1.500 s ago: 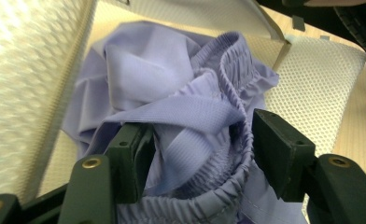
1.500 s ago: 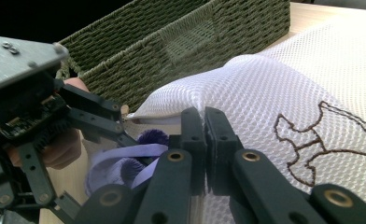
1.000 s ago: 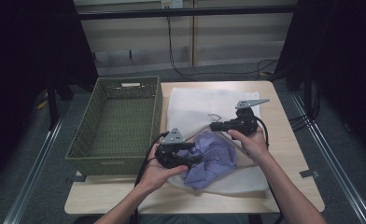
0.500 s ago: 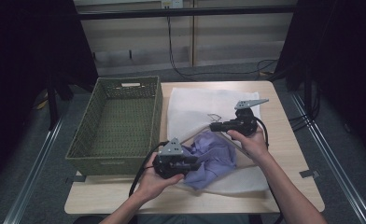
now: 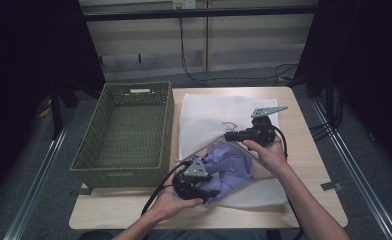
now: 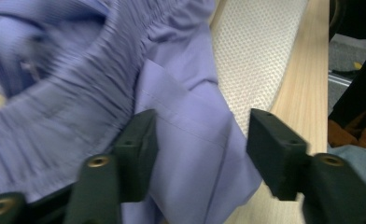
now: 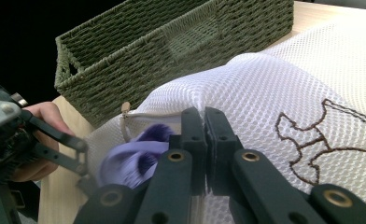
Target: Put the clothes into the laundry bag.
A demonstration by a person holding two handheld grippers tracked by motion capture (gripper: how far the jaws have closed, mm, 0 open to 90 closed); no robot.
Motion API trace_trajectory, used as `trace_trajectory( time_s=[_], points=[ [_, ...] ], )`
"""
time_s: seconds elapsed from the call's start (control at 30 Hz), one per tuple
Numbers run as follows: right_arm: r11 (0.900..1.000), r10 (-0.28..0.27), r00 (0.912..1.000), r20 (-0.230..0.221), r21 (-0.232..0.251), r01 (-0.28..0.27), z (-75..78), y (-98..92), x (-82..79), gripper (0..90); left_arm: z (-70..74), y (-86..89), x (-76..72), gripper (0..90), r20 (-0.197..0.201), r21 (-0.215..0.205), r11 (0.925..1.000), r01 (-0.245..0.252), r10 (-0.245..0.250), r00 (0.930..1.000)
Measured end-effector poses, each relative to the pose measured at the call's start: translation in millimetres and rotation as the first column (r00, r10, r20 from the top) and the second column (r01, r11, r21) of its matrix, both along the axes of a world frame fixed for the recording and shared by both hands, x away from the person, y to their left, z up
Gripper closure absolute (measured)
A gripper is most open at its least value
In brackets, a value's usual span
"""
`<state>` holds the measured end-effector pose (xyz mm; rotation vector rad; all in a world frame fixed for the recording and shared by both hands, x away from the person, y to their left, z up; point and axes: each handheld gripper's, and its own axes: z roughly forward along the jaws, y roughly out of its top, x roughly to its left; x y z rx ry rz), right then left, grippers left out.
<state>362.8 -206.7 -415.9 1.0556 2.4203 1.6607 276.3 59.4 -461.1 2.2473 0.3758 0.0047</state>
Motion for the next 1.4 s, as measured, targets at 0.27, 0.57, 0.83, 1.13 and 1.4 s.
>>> trace_trajectory(
  time_s=[0.27,0.57,0.83,1.13,1.4],
  points=[
    [1.000,-0.005,1.0000,0.000,-0.005,0.005,-0.3,-0.4,0.7,88.2,-10.0,2.9,1.9,37.6,-0.005,0.044,0.9984,0.036,-0.036,0.9993],
    [1.000,0.002,1.0000,-0.009,-0.010,-0.002,-1.9,0.8,0.8,88.1,-13.9,-0.4,-2.0,35.4,-0.006,0.047,0.9944,0.094,-0.094,0.9956],
    [1.000,0.000,0.9999,-0.012,-0.014,0.000,-2.3,1.4,0.8,88.0,-11.9,-1.0,-5.4,32.7,-0.001,0.020,0.9935,0.112,-0.112,0.9937],
    [1.000,0.008,0.9998,-0.016,-0.024,-0.008,-3.3,4.8,0.0,88.0,-23.5,-3.1,0.0,33.6,-0.011,0.092,0.9924,0.082,-0.081,0.9966],
    [1.000,0.009,0.9998,-0.018,-0.025,-0.010,-2.8,5.7,-1.1,88.0,-23.9,-5.0,3.0,49.3,-0.011,0.076,0.9946,0.070,-0.070,0.9975]
  ],
)
